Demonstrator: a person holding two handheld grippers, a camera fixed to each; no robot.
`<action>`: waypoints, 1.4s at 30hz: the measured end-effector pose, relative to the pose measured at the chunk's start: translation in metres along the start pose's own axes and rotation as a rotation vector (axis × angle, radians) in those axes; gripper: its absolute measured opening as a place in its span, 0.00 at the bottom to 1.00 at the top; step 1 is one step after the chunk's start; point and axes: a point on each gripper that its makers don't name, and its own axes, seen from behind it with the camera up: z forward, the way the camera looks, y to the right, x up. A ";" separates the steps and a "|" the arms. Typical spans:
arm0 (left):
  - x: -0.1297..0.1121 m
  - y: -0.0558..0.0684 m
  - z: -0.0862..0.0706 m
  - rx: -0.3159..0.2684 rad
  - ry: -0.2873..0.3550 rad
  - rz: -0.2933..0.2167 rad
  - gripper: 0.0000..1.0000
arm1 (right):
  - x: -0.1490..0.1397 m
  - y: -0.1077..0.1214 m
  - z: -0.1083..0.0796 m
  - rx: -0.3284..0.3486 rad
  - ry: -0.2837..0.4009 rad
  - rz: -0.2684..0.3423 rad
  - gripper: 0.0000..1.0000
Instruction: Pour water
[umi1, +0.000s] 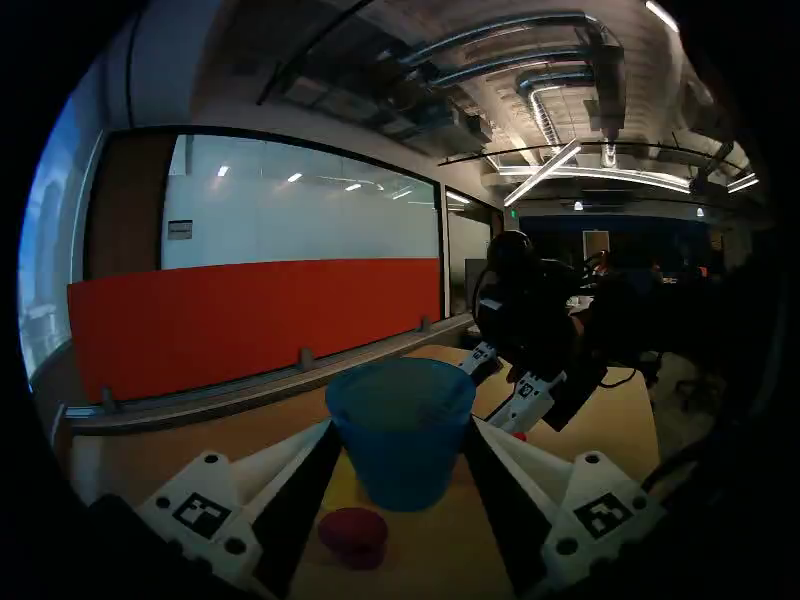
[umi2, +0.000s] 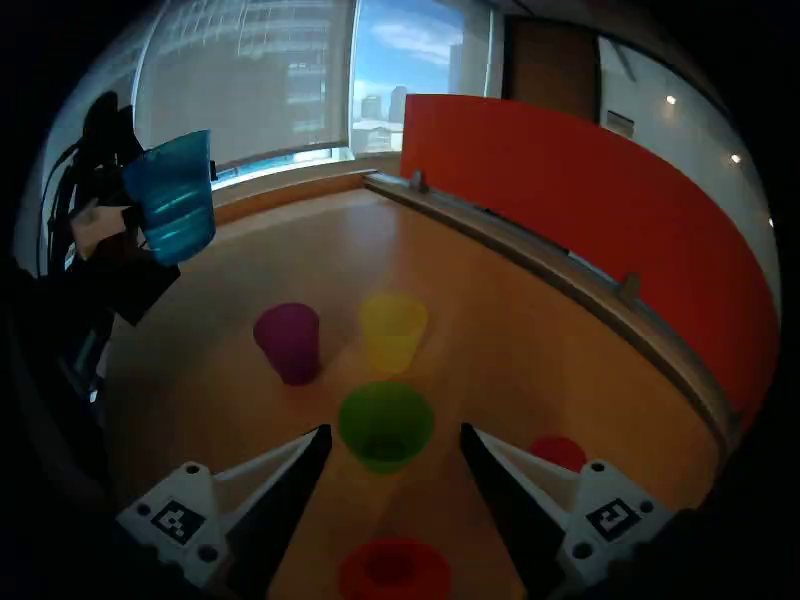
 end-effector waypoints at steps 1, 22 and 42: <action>0.000 -0.001 -0.001 0.002 0.002 -0.001 0.82 | -0.001 0.000 0.002 0.002 -0.005 0.000 0.99; -0.002 -0.011 -0.014 0.020 0.004 -0.007 0.82 | -0.013 -0.005 0.025 0.011 -0.087 -0.003 1.00; -0.004 -0.012 -0.012 0.018 -0.008 0.001 0.82 | -0.021 -0.008 0.036 0.017 -0.109 0.007 1.00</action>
